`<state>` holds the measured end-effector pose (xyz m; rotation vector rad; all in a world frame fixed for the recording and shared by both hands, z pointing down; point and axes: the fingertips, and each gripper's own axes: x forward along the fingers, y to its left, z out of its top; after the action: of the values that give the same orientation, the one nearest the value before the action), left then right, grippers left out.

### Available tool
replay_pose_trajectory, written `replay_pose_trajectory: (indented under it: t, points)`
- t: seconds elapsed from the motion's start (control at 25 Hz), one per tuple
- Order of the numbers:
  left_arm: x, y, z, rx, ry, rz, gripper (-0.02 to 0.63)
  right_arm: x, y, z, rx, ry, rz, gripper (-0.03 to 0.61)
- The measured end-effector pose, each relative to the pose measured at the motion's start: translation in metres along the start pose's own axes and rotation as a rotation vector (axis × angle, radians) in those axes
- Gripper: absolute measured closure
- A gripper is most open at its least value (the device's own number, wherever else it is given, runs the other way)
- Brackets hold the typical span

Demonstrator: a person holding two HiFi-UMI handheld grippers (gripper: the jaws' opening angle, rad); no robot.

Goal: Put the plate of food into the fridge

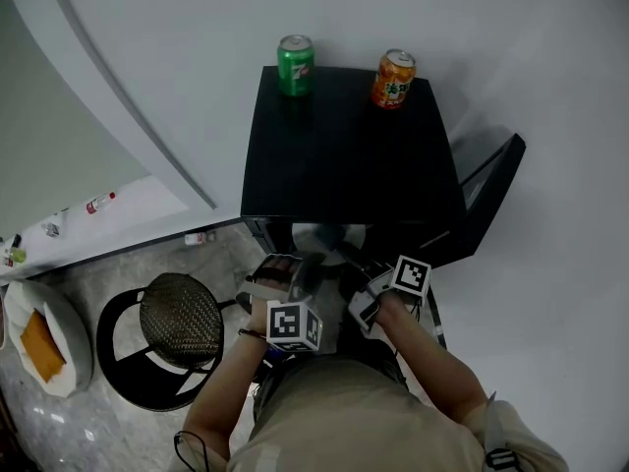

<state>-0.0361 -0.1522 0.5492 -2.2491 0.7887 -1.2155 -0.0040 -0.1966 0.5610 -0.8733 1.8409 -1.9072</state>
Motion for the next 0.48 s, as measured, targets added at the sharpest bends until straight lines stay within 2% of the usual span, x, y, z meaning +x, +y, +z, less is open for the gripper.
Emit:
replay_pose_trajectory:
  t: [0.48]
  points:
    - [0.012,0.003,-0.009,0.006,0.017,0.0,0.548,0.012,-0.008,0.006,0.006,-0.003,0.021,0.537]
